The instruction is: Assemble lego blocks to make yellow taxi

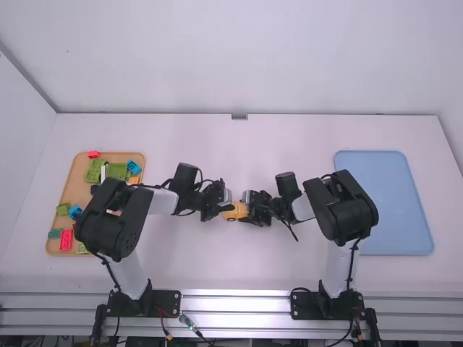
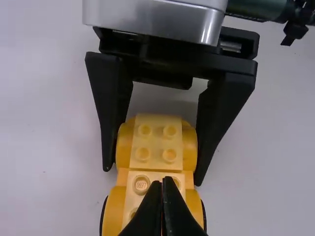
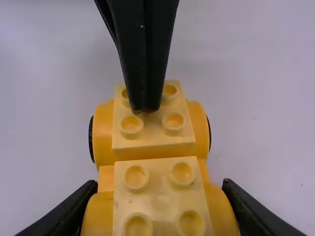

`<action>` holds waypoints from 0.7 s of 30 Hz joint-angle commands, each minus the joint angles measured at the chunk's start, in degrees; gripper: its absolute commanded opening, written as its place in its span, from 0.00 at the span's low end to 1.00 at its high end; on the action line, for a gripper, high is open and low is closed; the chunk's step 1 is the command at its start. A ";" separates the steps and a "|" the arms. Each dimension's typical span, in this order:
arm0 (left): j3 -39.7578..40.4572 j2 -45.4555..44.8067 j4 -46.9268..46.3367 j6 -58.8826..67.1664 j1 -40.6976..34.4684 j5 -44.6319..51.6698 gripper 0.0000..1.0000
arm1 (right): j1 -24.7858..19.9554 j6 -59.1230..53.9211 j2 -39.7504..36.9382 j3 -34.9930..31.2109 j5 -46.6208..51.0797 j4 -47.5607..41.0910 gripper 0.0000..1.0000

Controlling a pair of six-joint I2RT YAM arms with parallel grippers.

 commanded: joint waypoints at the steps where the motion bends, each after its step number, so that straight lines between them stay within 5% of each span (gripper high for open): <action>1: -3.21 0.66 0.96 -2.38 -0.44 -2.29 0.02 | 0.07 -0.94 0.79 0.11 2.01 -0.13 0.45; 21: 0.63 5.66 -3.23 -0.83 -4.22 -11.17 0.02 | 0.07 -0.55 0.79 1.07 0.79 -0.79 0.44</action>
